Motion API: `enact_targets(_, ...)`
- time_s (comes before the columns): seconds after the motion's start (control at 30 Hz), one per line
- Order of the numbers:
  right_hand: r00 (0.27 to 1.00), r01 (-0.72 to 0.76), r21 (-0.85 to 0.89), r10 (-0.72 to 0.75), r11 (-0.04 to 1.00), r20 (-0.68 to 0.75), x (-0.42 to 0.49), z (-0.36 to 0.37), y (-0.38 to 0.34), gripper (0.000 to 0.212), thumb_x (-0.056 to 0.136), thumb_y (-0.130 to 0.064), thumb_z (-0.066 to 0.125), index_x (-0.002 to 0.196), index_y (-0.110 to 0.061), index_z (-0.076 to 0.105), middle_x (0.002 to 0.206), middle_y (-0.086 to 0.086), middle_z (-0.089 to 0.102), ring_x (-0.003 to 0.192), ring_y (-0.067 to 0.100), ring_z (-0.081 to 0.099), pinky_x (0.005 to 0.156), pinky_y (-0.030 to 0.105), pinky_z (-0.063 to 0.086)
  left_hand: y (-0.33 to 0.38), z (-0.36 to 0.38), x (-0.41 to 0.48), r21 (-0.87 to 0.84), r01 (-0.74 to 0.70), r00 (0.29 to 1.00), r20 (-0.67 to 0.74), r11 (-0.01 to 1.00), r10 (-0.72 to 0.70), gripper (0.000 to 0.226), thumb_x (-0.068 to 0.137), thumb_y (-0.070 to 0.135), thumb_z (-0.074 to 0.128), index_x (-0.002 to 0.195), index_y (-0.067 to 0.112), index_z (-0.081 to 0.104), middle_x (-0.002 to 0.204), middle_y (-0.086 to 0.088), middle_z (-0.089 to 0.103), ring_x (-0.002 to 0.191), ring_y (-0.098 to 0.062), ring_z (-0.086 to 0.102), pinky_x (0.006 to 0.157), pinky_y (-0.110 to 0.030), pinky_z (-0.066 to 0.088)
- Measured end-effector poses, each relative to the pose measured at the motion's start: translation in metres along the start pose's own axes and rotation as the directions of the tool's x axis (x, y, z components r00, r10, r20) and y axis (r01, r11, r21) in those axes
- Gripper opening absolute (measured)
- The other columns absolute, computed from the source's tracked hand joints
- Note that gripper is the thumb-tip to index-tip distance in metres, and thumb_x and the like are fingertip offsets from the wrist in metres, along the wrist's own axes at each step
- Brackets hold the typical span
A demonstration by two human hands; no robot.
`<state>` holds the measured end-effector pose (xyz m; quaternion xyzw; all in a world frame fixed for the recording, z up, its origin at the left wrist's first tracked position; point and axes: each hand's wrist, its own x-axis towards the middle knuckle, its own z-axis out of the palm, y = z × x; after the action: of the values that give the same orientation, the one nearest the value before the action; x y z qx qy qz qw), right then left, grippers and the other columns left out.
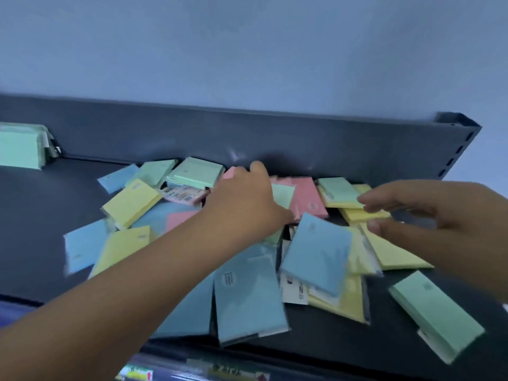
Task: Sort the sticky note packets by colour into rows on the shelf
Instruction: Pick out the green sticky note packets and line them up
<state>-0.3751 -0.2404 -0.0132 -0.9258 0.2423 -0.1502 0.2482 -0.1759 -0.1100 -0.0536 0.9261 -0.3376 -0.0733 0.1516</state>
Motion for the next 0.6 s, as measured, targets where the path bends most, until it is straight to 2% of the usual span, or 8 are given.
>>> enact_targets(0.13, 0.998, 0.057, 0.014, -0.057, 0.998, 0.032, -0.002, -0.009, 0.012, 0.042, 0.070, -0.076, 0.049, 0.110, -0.067, 0.057, 0.110, -0.047, 0.060, 0.090, -0.003, 0.068, 0.075, 0.035, 0.059, 0.005, 0.006, -0.001, -0.035, 0.101, 0.993, -0.052, 0.994, -0.102, 0.064, 0.070, 0.059, 0.075, 0.109, 0.021, 0.040, 0.110, -0.003, 0.052, 0.099, -0.028, 0.055, 0.079, -0.039, 0.052)
enact_targets(0.2, 0.996, 0.083, 0.013, -0.083, 0.996, 0.045, 0.000, -0.009, 0.016, 0.036, 0.080, -0.080, 0.050, 0.112, -0.066, 0.055, 0.111, -0.050, 0.057, 0.093, -0.007, 0.065, 0.079, 0.032, 0.054, 0.005, 0.004, -0.003, -0.075, 0.134, 0.987, -0.075, 0.988, -0.139, 0.062, 0.069, 0.050, 0.074, 0.112, 0.021, 0.039, 0.102, -0.003, 0.055, 0.095, -0.030, 0.057, 0.076, -0.040, 0.052)
enact_targets(0.3, 0.996, 0.090, -0.003, -0.090, 0.996, 0.027, 0.001, -0.004, 0.020, 0.030, 0.083, -0.074, 0.054, 0.111, -0.064, 0.054, 0.112, -0.050, 0.056, 0.104, -0.018, 0.055, 0.081, 0.028, 0.048, 0.004, -0.001, -0.011, -0.177, 0.148, 0.977, -0.126, 0.973, -0.171, 0.065, 0.071, 0.043, 0.073, 0.123, 0.020, 0.042, 0.093, 0.000, 0.058, 0.088, -0.024, 0.061, 0.074, -0.039, 0.053)
enact_targets(0.43, 0.995, 0.092, 0.002, -0.092, 0.996, -0.038, -0.003, 0.003, 0.011, 0.037, 0.077, -0.074, 0.049, 0.111, -0.060, 0.057, 0.107, -0.046, 0.061, 0.093, -0.010, 0.064, 0.084, 0.043, 0.057, 0.003, -0.015, -0.021, -0.446, 0.136, 0.958, -0.169, 0.885, -0.233, 0.055, 0.071, 0.046, 0.070, 0.119, 0.031, 0.047, 0.093, 0.011, 0.062, 0.081, -0.009, 0.063, 0.070, -0.032, 0.053)
enact_targets(0.47, 0.994, 0.090, 0.027, -0.088, 0.996, -0.063, -0.004, 0.004, 0.005, 0.040, 0.075, -0.074, 0.049, 0.111, -0.059, 0.058, 0.104, -0.045, 0.063, 0.092, -0.009, 0.066, 0.085, 0.046, 0.058, 0.003, -0.018, -0.022, -0.588, 0.135, 0.956, -0.135, 0.797, -0.261, 0.051, 0.071, 0.047, 0.069, 0.115, 0.030, 0.052, 0.098, 0.008, 0.066, 0.081, -0.010, 0.066, 0.072, -0.033, 0.055)
enact_targets(0.5, 0.993, 0.085, 0.063, -0.079, 0.994, -0.089, -0.004, 0.006, -0.002, 0.042, 0.073, -0.075, 0.049, 0.110, -0.058, 0.061, 0.101, -0.043, 0.065, 0.091, -0.007, 0.067, 0.086, 0.047, 0.058, 0.003, -0.021, -0.023, -0.751, 0.130, 0.958, -0.073, 0.647, -0.276, 0.045, 0.073, 0.045, 0.067, 0.113, 0.027, 0.059, 0.103, 0.001, 0.070, 0.082, -0.014, 0.068, 0.074, -0.035, 0.057)
enact_targets(0.57, 0.990, 0.069, 0.143, -0.051, 0.987, -0.129, -0.003, 0.009, -0.020, 0.045, 0.071, -0.076, 0.051, 0.106, -0.053, 0.068, 0.096, -0.037, 0.070, 0.089, -0.004, 0.069, 0.085, 0.045, 0.058, 0.006, -0.025, -0.028, -0.981, 0.106, 0.981, 0.076, 0.163, -0.180, 0.041, 0.084, 0.032, 0.059, 0.117, 0.009, 0.066, 0.114, -0.018, 0.070, 0.086, -0.027, 0.068, 0.081, -0.044, 0.058)
enact_targets(0.6, 0.990, 0.058, 0.172, -0.035, 0.983, -0.134, -0.002, 0.011, -0.029, 0.045, 0.071, -0.076, 0.051, 0.102, -0.050, 0.071, 0.093, -0.032, 0.072, 0.085, -0.001, 0.070, 0.083, 0.043, 0.058, 0.007, -0.026, -0.032, -0.992, 0.101, 0.989, 0.109, -0.079, -0.100, 0.047, 0.087, 0.026, 0.055, 0.126, 0.001, 0.062, 0.116, -0.023, 0.067, 0.090, -0.033, 0.066, 0.087, -0.048, 0.057)
